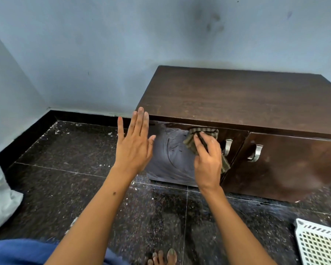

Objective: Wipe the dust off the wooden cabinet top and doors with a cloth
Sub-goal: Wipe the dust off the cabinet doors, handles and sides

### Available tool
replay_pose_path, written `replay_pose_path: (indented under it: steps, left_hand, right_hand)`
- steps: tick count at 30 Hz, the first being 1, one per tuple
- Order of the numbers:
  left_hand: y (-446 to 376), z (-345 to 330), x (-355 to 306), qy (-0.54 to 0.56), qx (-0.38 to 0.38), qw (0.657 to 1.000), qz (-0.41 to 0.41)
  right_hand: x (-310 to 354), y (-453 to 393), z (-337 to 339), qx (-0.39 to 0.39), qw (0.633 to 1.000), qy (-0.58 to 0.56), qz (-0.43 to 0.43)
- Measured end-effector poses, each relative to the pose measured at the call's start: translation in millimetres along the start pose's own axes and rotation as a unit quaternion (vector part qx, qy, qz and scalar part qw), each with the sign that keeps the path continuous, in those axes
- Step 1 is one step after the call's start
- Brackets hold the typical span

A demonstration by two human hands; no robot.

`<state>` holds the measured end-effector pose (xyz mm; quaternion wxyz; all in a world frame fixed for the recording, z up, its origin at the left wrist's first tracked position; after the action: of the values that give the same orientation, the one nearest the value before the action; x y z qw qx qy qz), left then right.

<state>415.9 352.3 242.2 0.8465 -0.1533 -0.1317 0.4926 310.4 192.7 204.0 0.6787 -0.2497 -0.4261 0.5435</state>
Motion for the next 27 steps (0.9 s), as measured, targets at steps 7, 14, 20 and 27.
replay_pose_path:
  steps: [7, 14, 20, 27]
  left_hand:
    - [1, -1, 18, 0.039, 0.004, 0.999, 0.018]
    - [5, -7, 19, 0.061, -0.001, 0.998, 0.035]
    - [5, -10, 21, 0.067, -0.008, 0.997, 0.045]
    - [6, -16, 20, 0.13, -0.01, 0.99, 0.061]
  right_hand:
    - [27, -5, -16, 0.07, 0.993, 0.007, 0.093]
    - [39, -13, -20, 0.042, 0.996, 0.015, 0.074]
    - [35, -7, -19, 0.047, 0.996, 0.019, 0.074]
    - [65, -14, -42, 0.107, 0.984, 0.006, 0.141]
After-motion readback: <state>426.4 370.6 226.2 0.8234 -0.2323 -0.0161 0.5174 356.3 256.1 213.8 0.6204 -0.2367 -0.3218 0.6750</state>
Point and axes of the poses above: each hand's wrist, its own y-axis away from the middle knuckle, its own z-axis out of the back of the hand, x = y × z, the point moved 5 cm from there along -y, towards the middle knuckle, and after that the axes turned 4 degrees about z, right-handed, at the moved point
